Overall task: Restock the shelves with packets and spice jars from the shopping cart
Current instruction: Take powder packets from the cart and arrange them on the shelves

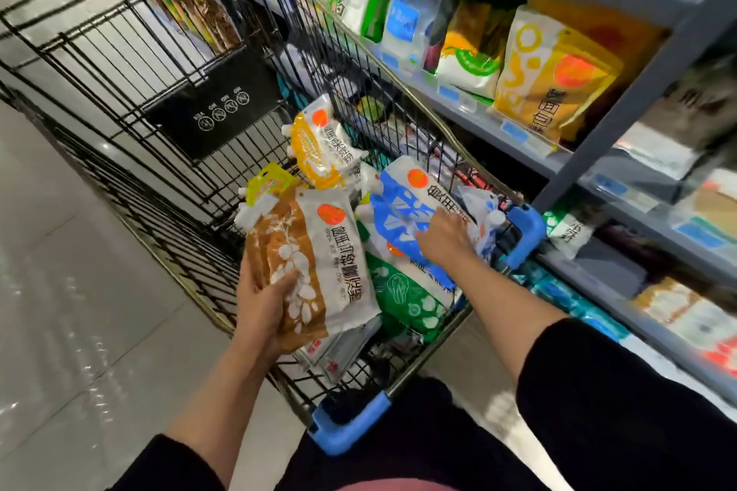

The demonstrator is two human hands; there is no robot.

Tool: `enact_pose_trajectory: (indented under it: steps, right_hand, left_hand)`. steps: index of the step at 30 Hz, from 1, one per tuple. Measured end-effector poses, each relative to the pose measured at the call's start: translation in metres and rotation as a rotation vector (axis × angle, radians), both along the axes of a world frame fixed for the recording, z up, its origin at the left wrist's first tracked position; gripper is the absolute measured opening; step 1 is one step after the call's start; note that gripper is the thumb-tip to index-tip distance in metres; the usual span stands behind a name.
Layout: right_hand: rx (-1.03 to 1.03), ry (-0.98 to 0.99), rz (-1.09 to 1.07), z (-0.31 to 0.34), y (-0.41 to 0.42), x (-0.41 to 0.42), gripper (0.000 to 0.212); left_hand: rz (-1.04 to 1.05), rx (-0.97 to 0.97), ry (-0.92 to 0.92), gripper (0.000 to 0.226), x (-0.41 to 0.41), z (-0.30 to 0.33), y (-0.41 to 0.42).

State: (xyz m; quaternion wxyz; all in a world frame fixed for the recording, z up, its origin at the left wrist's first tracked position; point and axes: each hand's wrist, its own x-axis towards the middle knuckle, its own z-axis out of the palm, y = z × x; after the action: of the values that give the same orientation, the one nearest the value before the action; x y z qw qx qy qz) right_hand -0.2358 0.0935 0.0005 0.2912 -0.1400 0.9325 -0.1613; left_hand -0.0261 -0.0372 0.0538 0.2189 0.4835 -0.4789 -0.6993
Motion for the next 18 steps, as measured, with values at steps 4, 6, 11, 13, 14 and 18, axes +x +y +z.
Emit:
enact_pose_trajectory:
  steps: [4, 6, 11, 13, 14, 18]
  right_hand:
    - [0.176, 0.079, 0.176, 0.003, -0.008, 0.020, 0.087]
    - [0.208, 0.173, 0.276, 0.011, -0.007, 0.036, 0.082]
    - [0.276, 0.530, 0.423, 0.045, 0.015, 0.051, 0.068]
    - [0.286, 0.616, 0.371, 0.053, 0.026, 0.047, 0.064]
    - [0.286, 0.651, 0.333, 0.058, 0.031, 0.043, 0.059]
    - [0.260, 0.599, 0.160, 0.069, 0.055, 0.025, 0.051]
  left_hand:
    - [0.035, -0.006, -0.018, 0.058, 0.001, -0.008, -0.001]
    - [0.034, -0.009, -0.021, 0.060, 0.000, -0.010, -0.002]
    - [-0.027, -0.053, -0.014, 0.065, -0.002, -0.014, -0.003]
    - [-0.058, -0.070, -0.003, 0.066, -0.003, -0.014, -0.003]
    - [-0.069, -0.075, 0.016, 0.065, -0.004, -0.015, -0.003]
    - [-0.061, -0.086, 0.079, 0.065, -0.003, -0.012, 0.002]
